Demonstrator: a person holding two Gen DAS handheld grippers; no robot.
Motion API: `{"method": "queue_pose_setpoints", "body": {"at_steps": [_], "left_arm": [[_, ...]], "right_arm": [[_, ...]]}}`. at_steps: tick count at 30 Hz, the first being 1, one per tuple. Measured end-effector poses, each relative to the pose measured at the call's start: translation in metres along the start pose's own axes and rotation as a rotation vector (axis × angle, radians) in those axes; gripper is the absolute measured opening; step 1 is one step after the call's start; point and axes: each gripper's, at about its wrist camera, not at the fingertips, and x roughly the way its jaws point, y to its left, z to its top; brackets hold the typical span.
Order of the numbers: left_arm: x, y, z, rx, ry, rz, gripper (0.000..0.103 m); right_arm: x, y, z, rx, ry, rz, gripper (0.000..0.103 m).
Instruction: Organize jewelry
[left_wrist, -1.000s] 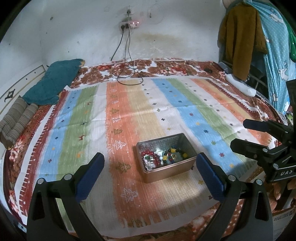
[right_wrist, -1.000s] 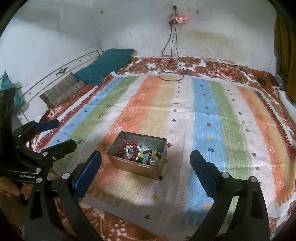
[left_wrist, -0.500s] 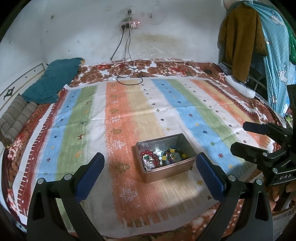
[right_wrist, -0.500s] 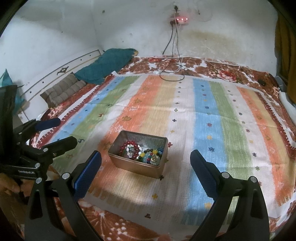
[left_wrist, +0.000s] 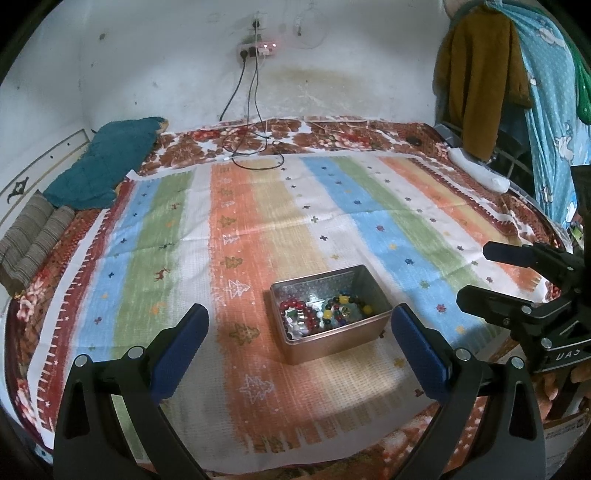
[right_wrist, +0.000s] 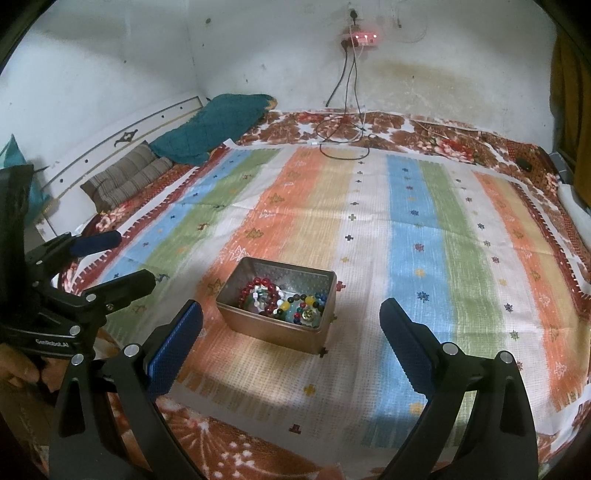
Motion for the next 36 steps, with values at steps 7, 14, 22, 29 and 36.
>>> {"method": "queue_pose_setpoints", "body": {"at_steps": [7,14,22,29,36], "left_arm": [[0.0006,0.003,-0.001,0.007,0.001,0.0,0.097],[0.0012,0.003,-0.0018,0.01,0.0,-0.002,0.097],[0.0007,0.0011,-0.0017,0.011,0.0,-0.002,0.097],[0.001,0.0014,-0.0016,0.011,0.0,-0.002,0.097],[0.0017,0.0004,-0.0022,0.014,0.004,0.002,0.097]], "right_arm": [[0.0013,0.0029,-0.0043,-0.008,0.006,0.002,0.097],[0.0014,0.004,-0.0061,-0.006,0.006,0.002,0.097],[0.0015,0.0033,-0.0055,-0.006,0.006,0.001,0.097],[0.0015,0.0033,-0.0055,-0.006,0.006,0.001,0.097],[0.0019,0.004,-0.0052,-0.006,0.006,0.001,0.097]]}}
